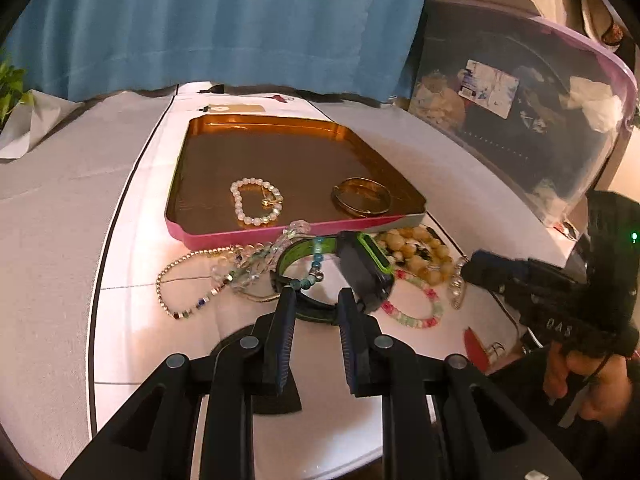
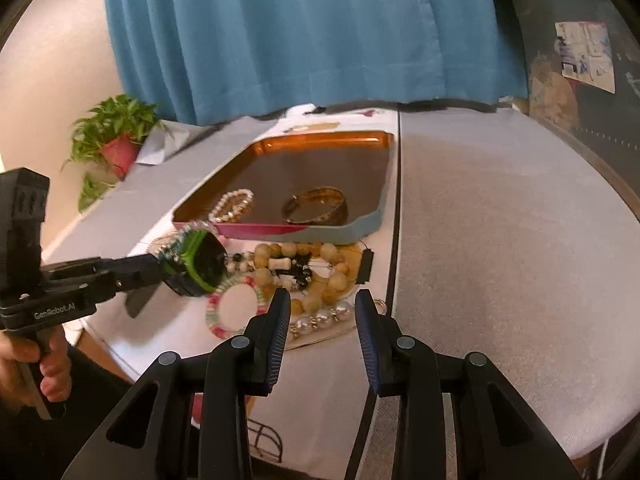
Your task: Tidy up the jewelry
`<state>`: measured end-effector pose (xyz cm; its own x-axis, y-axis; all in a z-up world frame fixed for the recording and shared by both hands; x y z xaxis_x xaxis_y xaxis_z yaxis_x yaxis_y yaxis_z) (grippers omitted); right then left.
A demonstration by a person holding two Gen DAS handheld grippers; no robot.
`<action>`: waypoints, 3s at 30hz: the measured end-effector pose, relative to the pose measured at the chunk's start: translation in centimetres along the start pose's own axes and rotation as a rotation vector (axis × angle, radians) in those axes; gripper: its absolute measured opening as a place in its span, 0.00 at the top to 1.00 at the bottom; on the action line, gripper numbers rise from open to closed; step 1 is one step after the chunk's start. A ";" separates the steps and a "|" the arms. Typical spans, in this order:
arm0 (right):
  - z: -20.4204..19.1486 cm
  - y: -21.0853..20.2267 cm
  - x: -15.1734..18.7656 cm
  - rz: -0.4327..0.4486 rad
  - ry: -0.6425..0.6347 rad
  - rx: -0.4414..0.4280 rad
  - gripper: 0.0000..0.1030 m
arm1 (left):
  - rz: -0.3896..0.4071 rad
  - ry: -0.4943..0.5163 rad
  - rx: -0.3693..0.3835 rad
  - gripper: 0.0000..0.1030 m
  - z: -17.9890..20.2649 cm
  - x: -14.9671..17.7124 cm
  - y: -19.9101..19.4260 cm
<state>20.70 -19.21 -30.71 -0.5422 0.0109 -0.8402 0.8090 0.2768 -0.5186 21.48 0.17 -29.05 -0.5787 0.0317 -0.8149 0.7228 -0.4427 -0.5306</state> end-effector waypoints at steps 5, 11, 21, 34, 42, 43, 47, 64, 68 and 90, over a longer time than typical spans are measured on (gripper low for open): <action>-0.1 0.3 0.5 -0.009 0.008 -0.015 0.53 | -0.002 -0.028 0.022 0.83 -0.1 0.1 -0.3; -0.8 0.0 1.2 -0.015 -0.051 0.028 0.40 | -0.054 0.031 0.183 0.83 4.5 1.8 -0.6; -1.3 1.1 1.2 -0.012 -0.160 0.113 0.42 | -0.071 -0.019 0.076 0.83 5.3 1.4 3.1; 0.1 -1.7 2.3 -0.019 -0.134 0.100 0.89 | -0.076 0.002 -0.063 0.95 3.4 2.1 1.2; 0.0 -1.3 2.3 -0.011 -0.159 0.111 0.87 | -0.057 0.051 -0.124 0.90 4.1 1.9 1.8; 0.0 -1.2 2.2 -0.010 -0.163 0.112 0.87 | -0.055 0.054 -0.127 0.89 4.1 1.9 1.8; -0.1 -1.0 2.0 -0.013 -0.148 0.106 0.88 | -0.054 0.143 -0.161 0.91 5.0 2.2 1.9; -0.9 -3.7 -0.9 -0.017 -0.010 -0.017 0.89 | -0.093 -0.076 -0.058 0.96 4.8 -0.9 -1.7; -1.6 -4.8 -2.1 0.005 -0.016 -0.006 0.89 | -0.050 -0.069 -0.050 0.96 5.1 -3.3 -3.4; -7.3 -9.6 -12.7 0.130 -0.054 -0.074 0.89 | 0.062 -0.069 -0.040 0.96 3.5 -9.4 -8.4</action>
<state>18.13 -14.99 -13.88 -0.4192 0.0001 -0.9079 0.8517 0.3465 -0.3932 19.54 0.47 -16.15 -0.5563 -0.0572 -0.8290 0.7716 -0.4057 -0.4899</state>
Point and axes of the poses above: each gripper's, at about its wrist camera, not at the fingertips, and y roughly the way its jaws point, z to its right, x to its underside, the point moved 5 cm from there along y, roughly the way its jaws point, and after that the axes turned 10 degrees about z, right-handed, at the moved point
